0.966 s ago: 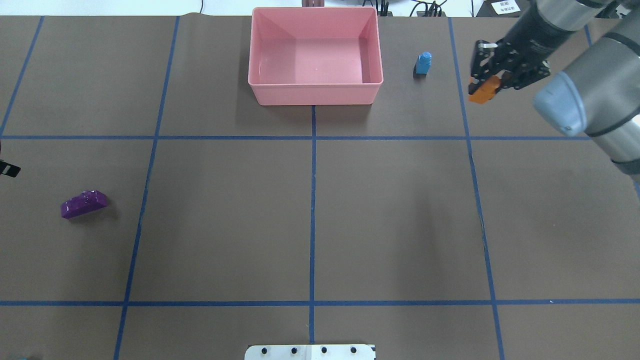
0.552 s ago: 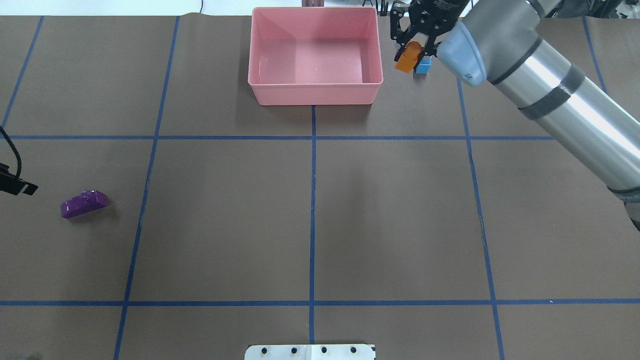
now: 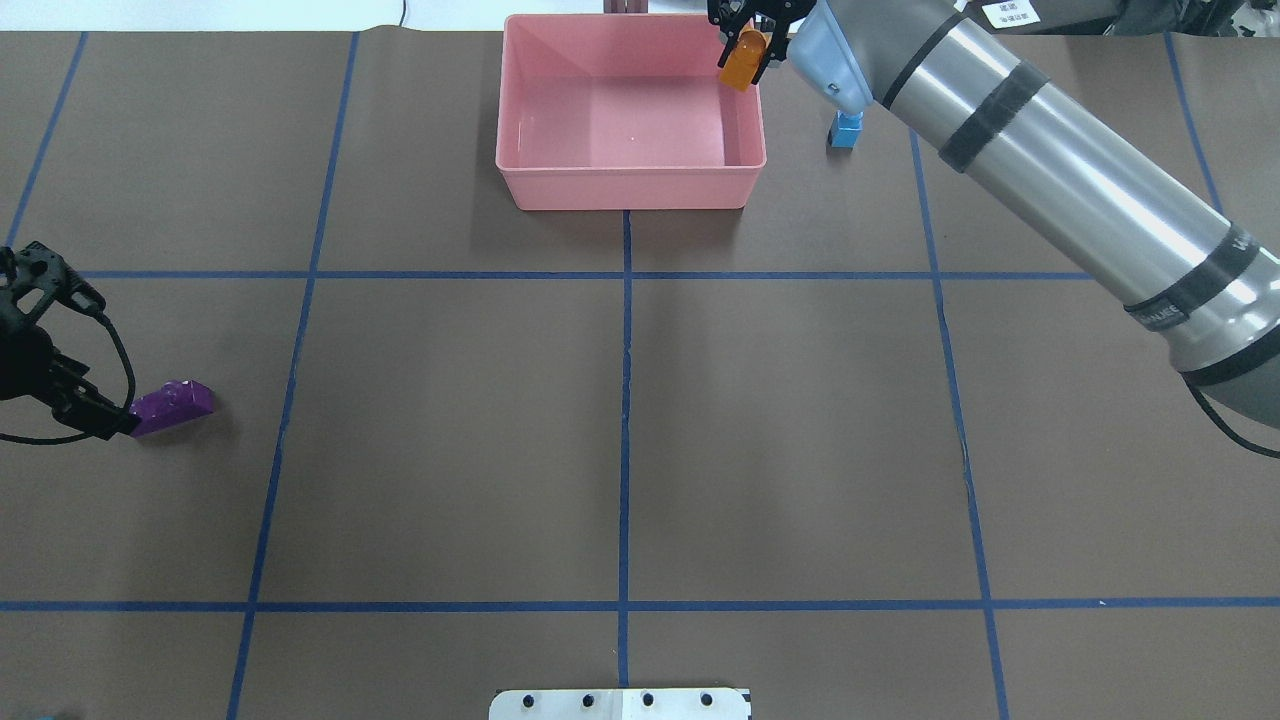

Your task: Put all blocks into box

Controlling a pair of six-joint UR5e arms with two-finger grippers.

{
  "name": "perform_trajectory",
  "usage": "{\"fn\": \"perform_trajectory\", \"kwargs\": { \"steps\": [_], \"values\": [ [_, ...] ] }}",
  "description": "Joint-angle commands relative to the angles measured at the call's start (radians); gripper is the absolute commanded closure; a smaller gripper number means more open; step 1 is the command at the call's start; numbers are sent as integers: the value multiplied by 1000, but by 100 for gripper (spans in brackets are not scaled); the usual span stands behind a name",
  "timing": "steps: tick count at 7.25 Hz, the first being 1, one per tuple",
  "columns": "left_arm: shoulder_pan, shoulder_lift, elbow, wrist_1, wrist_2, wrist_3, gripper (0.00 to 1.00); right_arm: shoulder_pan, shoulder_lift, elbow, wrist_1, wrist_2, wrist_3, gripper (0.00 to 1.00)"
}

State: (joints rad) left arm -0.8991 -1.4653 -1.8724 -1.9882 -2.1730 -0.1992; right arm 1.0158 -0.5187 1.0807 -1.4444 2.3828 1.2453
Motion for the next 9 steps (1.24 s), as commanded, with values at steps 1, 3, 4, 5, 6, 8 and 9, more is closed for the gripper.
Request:
{"fn": "perform_trajectory", "kwargs": {
  "steps": [1,3,4,5,6,8,9],
  "values": [
    [37,-56,56,5,4,0,0,-31,89,-141,97,-57,28,100],
    [42,-66,74,5,4,0,0,-78,89,-186,215,-167,29,100],
    [42,-66,79,5,6,0,0,-104,100,-230,301,-238,28,100],
    [42,-67,84,5,4,0,0,-141,132,-298,352,-323,28,100],
    [42,-70,85,5,4,0,0,-157,146,-315,354,-358,28,100],
    [42,-87,102,5,4,-5,1,-166,147,-320,354,-456,31,58],
    [42,-93,107,5,6,-5,1,-164,146,-323,354,-459,31,45]
  ]
}}
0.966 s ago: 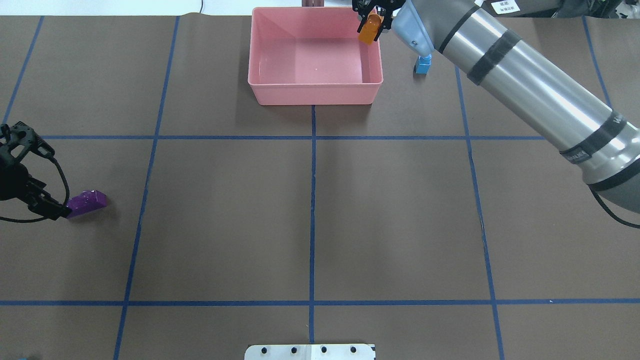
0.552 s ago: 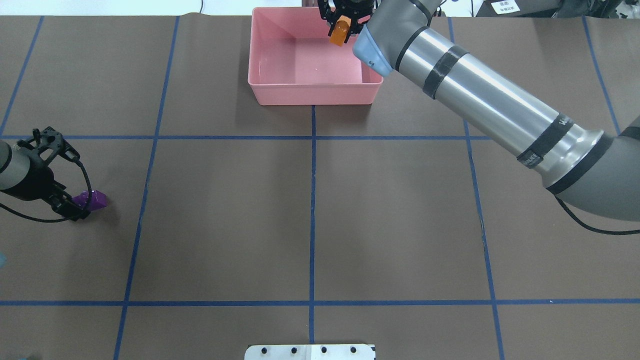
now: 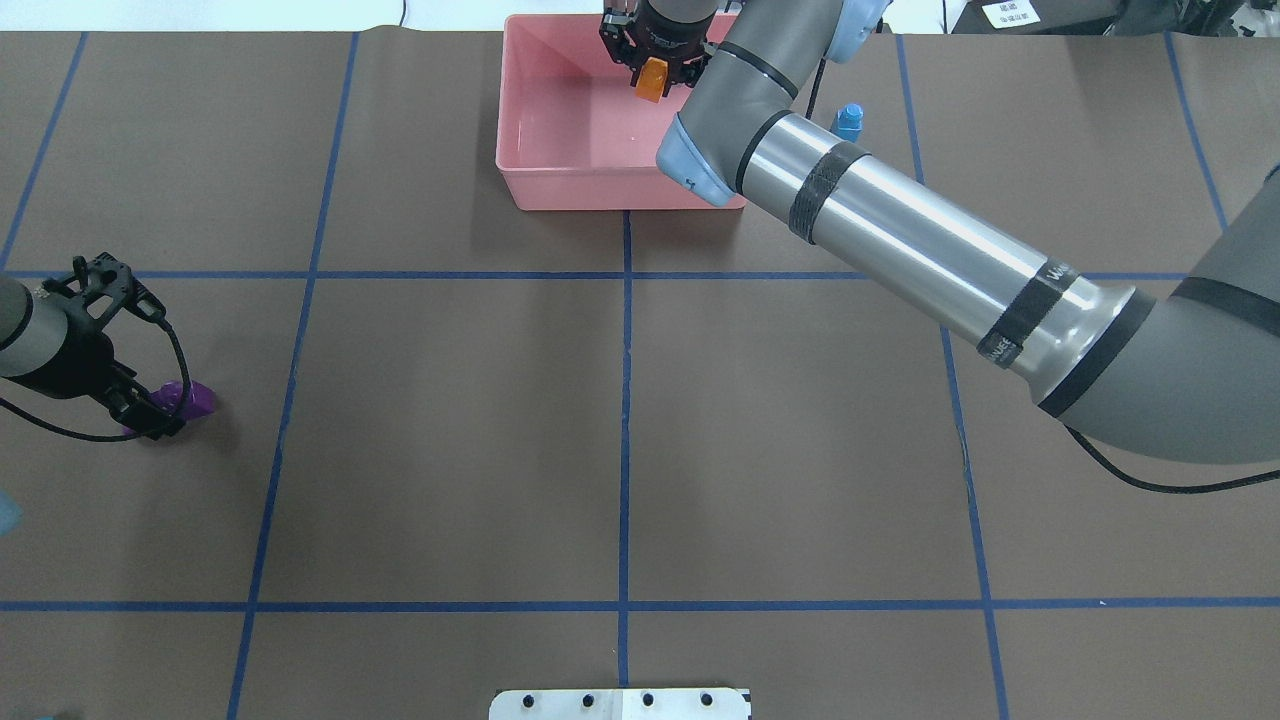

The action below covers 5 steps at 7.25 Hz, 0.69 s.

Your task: Put all blocks into box

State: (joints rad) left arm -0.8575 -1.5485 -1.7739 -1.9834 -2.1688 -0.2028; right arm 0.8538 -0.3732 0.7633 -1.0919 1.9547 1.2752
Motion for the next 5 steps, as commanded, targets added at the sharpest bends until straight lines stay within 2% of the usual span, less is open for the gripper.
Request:
{"fn": "perform_trajectory", "kwargs": {
  "steps": [1,2,5],
  "values": [
    [0,-25,25,0,0,-1,1,-2,3,-5,1,-31,1,28],
    [0,-48,52,0,0,-1,1,-2,10,-5,1,-31,12,2],
    [0,-61,86,0,0,0,2,11,20,-4,-2,-22,13,1]
  ]
}}
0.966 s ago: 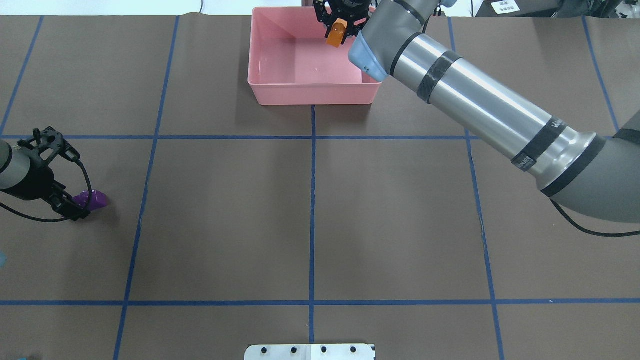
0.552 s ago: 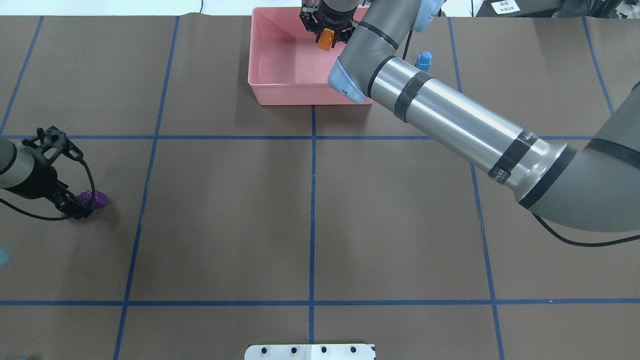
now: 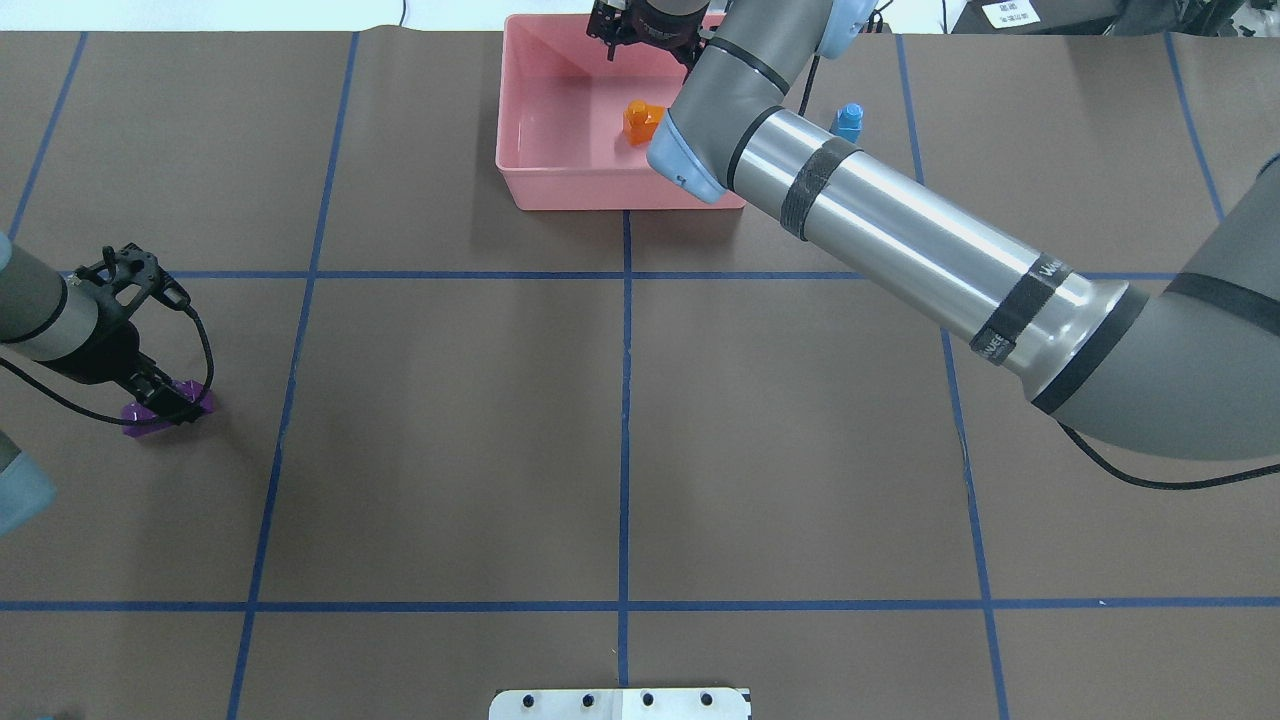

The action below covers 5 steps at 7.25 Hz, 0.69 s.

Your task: Put all blocks into box

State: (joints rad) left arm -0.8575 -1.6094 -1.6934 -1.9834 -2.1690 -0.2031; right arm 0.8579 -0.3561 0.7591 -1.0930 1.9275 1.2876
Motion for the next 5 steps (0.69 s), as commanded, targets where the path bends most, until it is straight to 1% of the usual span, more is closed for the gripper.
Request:
{"fn": "perform_trajectory", "kwargs": {
  "steps": [1,2,4,5],
  "values": [
    [-2,3,3,-2,-2,4,27,10,3,2,-4,7,1,1],
    [0,5,1,-2,-2,4,41,13,5,3,-4,8,1,1],
    [0,14,-11,-2,-5,-5,42,15,6,5,-5,8,3,1],
    [0,16,-12,0,-6,-9,58,16,6,8,-5,8,3,1]
  ]
}}
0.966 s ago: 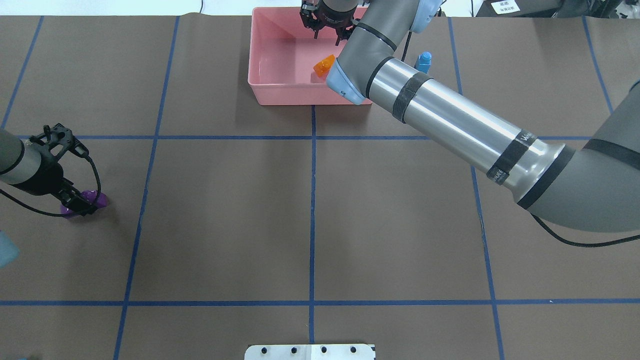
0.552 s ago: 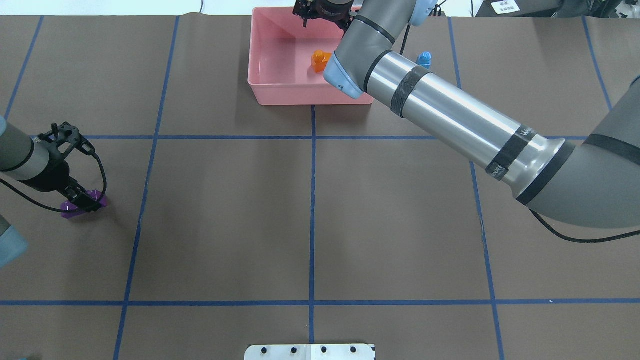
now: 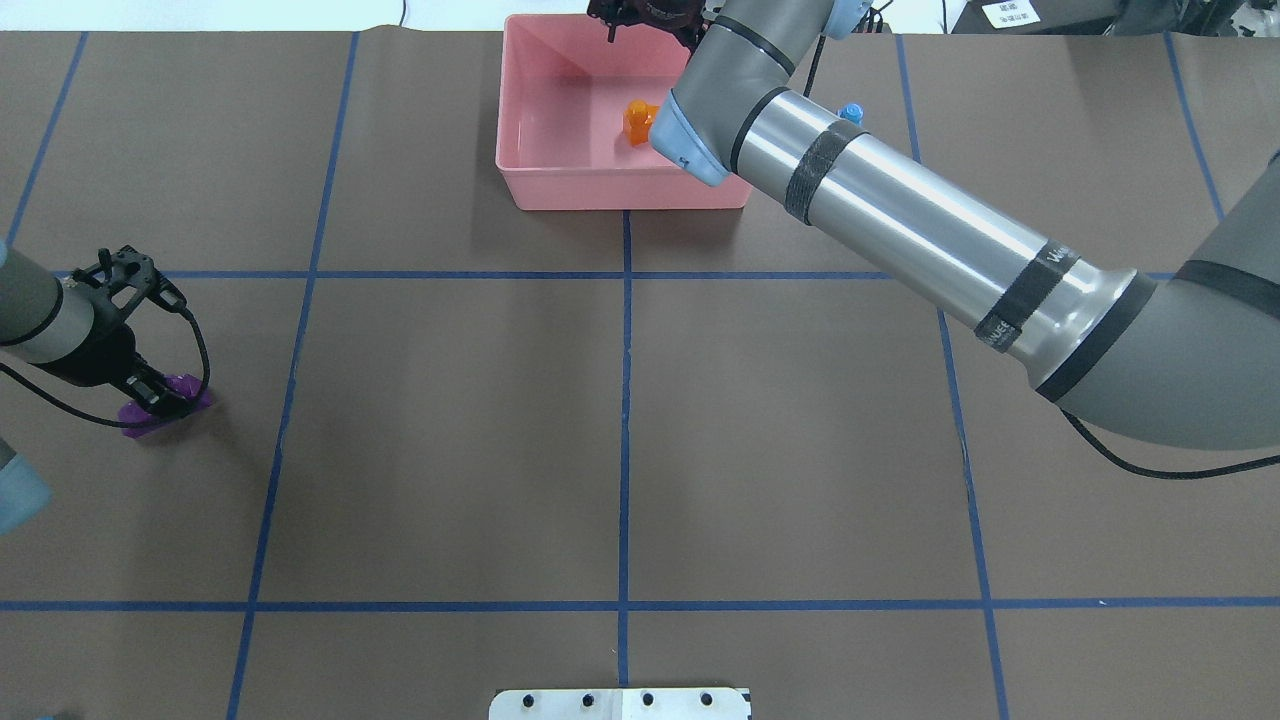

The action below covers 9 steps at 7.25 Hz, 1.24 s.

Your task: Put all blocks into box

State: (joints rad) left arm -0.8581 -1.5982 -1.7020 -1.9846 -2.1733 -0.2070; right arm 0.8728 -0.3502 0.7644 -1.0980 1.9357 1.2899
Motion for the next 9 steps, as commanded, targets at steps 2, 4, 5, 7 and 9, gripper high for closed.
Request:
{"fn": "perform_trajectory", "kwargs": {
  "steps": [2,4,5,7,9],
  "values": [
    [-6,14,-28,7,-5,-15,100,24,0,22,-5,46,0,1],
    [-10,37,-165,135,-52,-86,100,64,-6,118,-153,113,-21,1],
    [-34,-3,-259,315,-75,-94,100,90,-22,187,-249,155,-49,1],
    [-82,-170,-257,382,-77,-322,100,121,-181,402,-350,151,-246,1],
    [-113,-450,-155,367,-79,-613,100,162,-349,512,-336,123,-467,1]
  ]
}}
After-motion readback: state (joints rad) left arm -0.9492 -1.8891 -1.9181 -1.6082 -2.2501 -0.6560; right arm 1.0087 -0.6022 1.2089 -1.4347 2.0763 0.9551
